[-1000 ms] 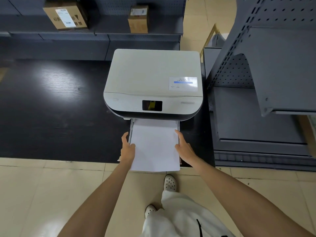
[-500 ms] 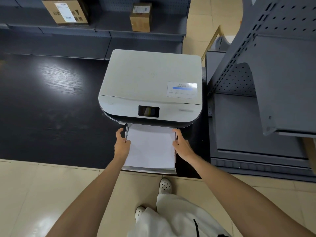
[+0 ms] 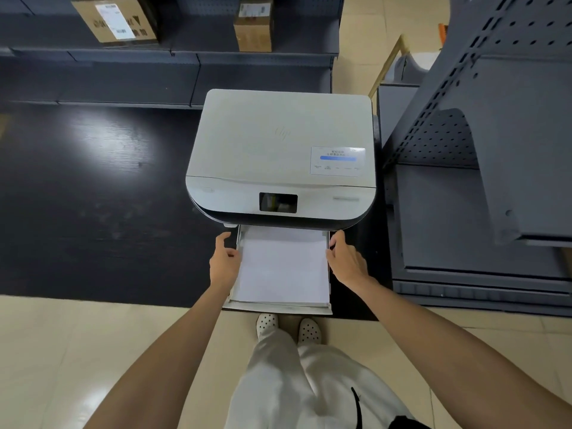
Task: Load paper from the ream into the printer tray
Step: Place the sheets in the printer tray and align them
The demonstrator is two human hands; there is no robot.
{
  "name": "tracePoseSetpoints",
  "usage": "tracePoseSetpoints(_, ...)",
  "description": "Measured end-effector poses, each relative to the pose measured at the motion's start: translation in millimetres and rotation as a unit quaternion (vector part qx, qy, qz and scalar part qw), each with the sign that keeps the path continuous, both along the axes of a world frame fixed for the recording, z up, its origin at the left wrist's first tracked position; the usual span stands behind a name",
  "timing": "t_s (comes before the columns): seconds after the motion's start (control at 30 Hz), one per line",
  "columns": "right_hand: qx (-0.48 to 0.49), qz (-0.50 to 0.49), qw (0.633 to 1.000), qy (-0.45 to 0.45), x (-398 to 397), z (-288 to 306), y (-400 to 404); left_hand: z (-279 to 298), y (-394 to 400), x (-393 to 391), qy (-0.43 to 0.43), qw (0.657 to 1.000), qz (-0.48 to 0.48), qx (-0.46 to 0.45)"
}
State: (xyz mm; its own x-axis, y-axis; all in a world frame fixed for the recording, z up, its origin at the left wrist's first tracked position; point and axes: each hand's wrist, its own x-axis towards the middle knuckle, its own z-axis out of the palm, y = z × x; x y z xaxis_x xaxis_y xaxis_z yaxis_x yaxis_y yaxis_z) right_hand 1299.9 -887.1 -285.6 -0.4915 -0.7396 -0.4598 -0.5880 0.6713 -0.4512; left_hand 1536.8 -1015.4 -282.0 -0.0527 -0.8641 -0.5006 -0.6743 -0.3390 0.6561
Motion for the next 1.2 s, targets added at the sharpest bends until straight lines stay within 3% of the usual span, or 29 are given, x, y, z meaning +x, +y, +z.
tracePoseSetpoints(0.23,0.103,-0.006,0.994,0.031,-4,-7,2,3,-21,6,-0.09,0.989,-0.114,0.021)
tracePoseSetpoints(0.53,0.11,-0.037,0.991,0.068,11,-12,-8,-6,-41,13,-0.197,0.949,-0.244,0.021)
tracePoseSetpoints(0.77,0.099,0.01,0.985,0.142,21,-10,-9,-4,-52,12,-0.227,0.925,-0.305,0.016)
tracePoseSetpoints(0.97,0.154,-0.03,0.977,0.142,22,-10,-15,-3,-59,15,-0.223,0.912,-0.345,0.008)
tracePoseSetpoints(1.2,0.161,0.0,0.974,0.159,24,-9,-9,-3,-65,15,-0.215,0.899,-0.381,-0.005)
